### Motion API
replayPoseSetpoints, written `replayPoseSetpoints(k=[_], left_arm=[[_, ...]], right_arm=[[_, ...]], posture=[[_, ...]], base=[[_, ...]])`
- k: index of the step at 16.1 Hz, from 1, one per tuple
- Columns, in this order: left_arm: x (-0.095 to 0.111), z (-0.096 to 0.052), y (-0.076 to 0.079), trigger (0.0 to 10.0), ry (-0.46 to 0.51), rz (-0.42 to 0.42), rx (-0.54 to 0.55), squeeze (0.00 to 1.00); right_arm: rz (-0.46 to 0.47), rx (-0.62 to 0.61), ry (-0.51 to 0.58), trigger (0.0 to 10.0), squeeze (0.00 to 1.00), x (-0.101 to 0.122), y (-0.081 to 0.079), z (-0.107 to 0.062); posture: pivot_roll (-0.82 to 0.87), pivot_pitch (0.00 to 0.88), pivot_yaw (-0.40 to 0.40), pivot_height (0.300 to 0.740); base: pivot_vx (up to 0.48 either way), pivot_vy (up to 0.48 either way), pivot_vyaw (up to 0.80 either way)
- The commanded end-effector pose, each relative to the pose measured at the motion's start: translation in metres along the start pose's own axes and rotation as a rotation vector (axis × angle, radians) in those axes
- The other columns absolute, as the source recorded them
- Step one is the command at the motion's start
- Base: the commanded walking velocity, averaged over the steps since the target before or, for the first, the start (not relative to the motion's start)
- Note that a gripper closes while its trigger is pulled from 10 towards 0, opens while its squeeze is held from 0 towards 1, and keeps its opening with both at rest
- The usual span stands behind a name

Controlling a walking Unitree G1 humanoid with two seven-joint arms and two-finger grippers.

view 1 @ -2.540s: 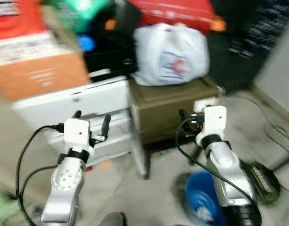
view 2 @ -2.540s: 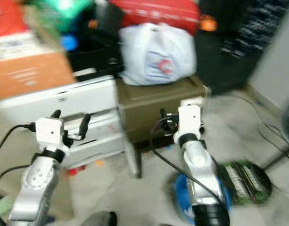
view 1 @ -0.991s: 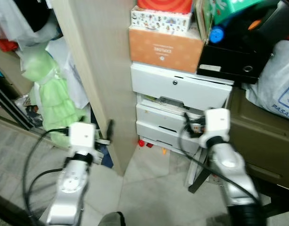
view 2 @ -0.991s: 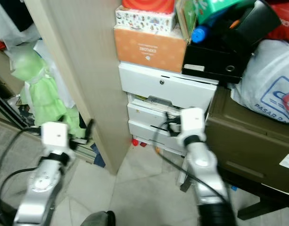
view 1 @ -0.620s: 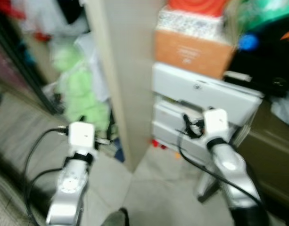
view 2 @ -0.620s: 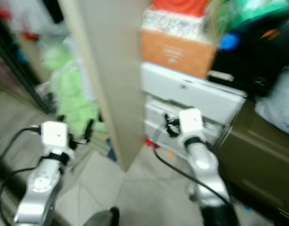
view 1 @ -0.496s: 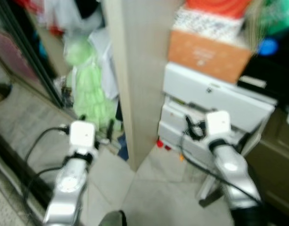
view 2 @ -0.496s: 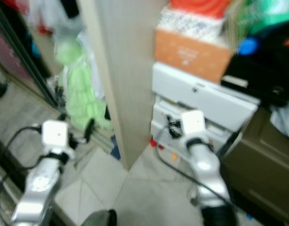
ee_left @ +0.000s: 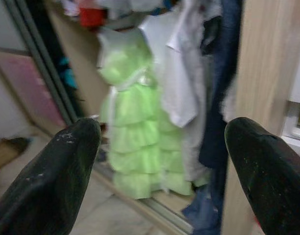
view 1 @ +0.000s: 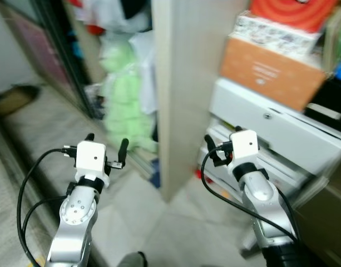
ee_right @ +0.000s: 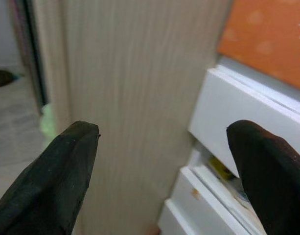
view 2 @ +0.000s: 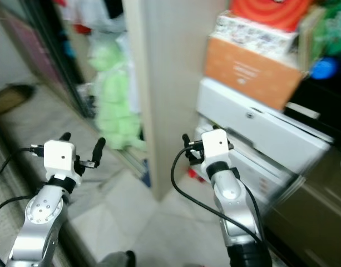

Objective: Clean up the room

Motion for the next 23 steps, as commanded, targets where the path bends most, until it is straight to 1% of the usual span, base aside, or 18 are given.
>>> replayPoseSetpoints(k=[1,5,7,9,12,13,16,18,20,22,23], left_arm=[[0.0,-0.001,0.005,10.0,-0.001,-0.008,-0.018,0.0],[0.0,-0.001,0.006,10.0,0.001,-0.004,-0.018,0.0],[0.001,-0.001,0.006,10.0,0.006,0.002,-0.02,0.0],[0.0,0.0,0.007,10.0,0.007,0.004,-0.023,0.0],[0.0,0.0,0.007,10.0,0.008,0.003,-0.026,0.0],[0.0,0.001,0.008,10.0,0.008,-0.002,-0.028,0.0],[0.002,0.001,0.009,10.0,0.021,-0.024,-0.034,0.0],[0.002,0.001,0.008,10.0,0.023,-0.029,-0.019,0.0],[0.003,0.001,0.006,10.0,0.033,-0.043,-0.01,0.0],[0.005,0.002,0.005,10.0,0.037,-0.045,-0.008,0.0],[0.005,0.002,0.005,10.0,0.039,-0.045,-0.006,0.0]], right_arm=[[-0.001,-0.012,0.0,10.0,0.0,0.001,0.006,0.0],[0.008,-0.001,0.007,10.0,0.0,0.002,0.003,0.0],[0.008,0.002,0.007,10.0,0.0,0.002,0.003,0.0],[0.006,0.004,0.009,10.0,0.0,0.002,0.003,0.001],[0.041,-0.001,0.011,10.0,0.0,0.003,0.004,0.002],[0.059,-0.01,0.004,10.0,0.0,0.002,0.005,0.003],[0.051,-0.005,0.009,10.0,0.0,0.003,0.004,0.004],[0.024,0.01,0.018,10.0,0.0,0.004,0.002,0.003],[0.021,0.025,0.019,10.0,0.0,0.004,-0.002,0.001],[0.035,0.042,0.024,10.0,0.0,0.005,-0.008,0.002],[0.032,0.046,0.033,10.0,0.0,0.007,-0.01,0.002]], posture=[[-0.04,0.069,-0.01,0.74],[-0.03,0.068,-0.011,0.74],[-0.03,0.065,-0.013,0.74],[-0.04,0.061,-0.013,0.74],[-0.04,0.058,-0.013,0.74],[-0.04,0.057,-0.013,0.74],[-0.04,0.054,-0.015,0.74],[-0.03,0.054,-0.018,0.74],[-0.03,0.06,-0.018,0.74],[-0.03,0.078,-0.013,0.74],[-0.03,0.071,-0.012,0.74]], base=[[0.0,0.0,0.8],[0.0,0.0,0.63],[0.0,0.0,0.0],[0.0,-0.317,0.0],[0.0,-0.319,0.0],[0.0,0.0,0.0],[0.0,-0.084,0.0],[0.0,0.0,0.0],[0.0,0.0,0.8],[0.0,0.0,0.8],[0.0,0.0,0.8]])
Point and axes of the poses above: a point about 5 cm out from each wrist's last joint towards the gripper, its own z axis pointing out of the wrist towards the gripper, its own x axis along the axis of the wrist's last joint, y = z × x, the point moved 4 cm from there along z, pointing out of the wrist towards the gripper, and after that the axes turned 8 degrees about -z, right-handed, at the moved point
